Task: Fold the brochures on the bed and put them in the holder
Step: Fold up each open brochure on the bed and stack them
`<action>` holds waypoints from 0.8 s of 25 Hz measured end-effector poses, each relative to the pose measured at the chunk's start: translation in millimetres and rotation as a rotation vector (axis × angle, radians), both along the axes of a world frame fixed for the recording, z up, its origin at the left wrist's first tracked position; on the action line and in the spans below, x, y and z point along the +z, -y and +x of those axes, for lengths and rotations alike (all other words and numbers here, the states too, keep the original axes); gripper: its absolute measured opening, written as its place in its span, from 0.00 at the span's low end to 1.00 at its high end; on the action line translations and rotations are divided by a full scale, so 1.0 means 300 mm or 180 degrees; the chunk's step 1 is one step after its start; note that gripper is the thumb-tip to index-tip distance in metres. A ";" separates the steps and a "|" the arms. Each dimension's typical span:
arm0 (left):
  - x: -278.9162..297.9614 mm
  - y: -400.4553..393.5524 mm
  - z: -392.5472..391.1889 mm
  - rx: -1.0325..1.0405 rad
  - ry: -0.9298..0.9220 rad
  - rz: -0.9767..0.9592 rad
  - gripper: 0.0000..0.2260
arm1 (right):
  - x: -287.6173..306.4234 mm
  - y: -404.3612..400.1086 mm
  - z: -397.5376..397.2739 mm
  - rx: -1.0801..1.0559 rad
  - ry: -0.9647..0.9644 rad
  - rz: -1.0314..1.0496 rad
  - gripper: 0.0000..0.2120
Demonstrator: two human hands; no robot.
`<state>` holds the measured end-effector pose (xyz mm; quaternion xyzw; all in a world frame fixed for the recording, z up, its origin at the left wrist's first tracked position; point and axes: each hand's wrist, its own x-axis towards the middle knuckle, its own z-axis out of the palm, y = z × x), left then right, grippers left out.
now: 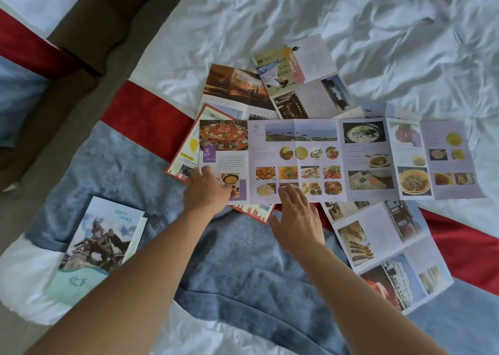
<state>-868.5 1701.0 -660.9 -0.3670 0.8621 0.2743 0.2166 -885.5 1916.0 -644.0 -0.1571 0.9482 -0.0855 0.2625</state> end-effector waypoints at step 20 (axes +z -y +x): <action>0.115 -0.135 -0.175 0.0479 -0.1208 0.1238 0.17 | -0.016 -0.058 -0.127 -0.0167 0.0190 0.0053 0.31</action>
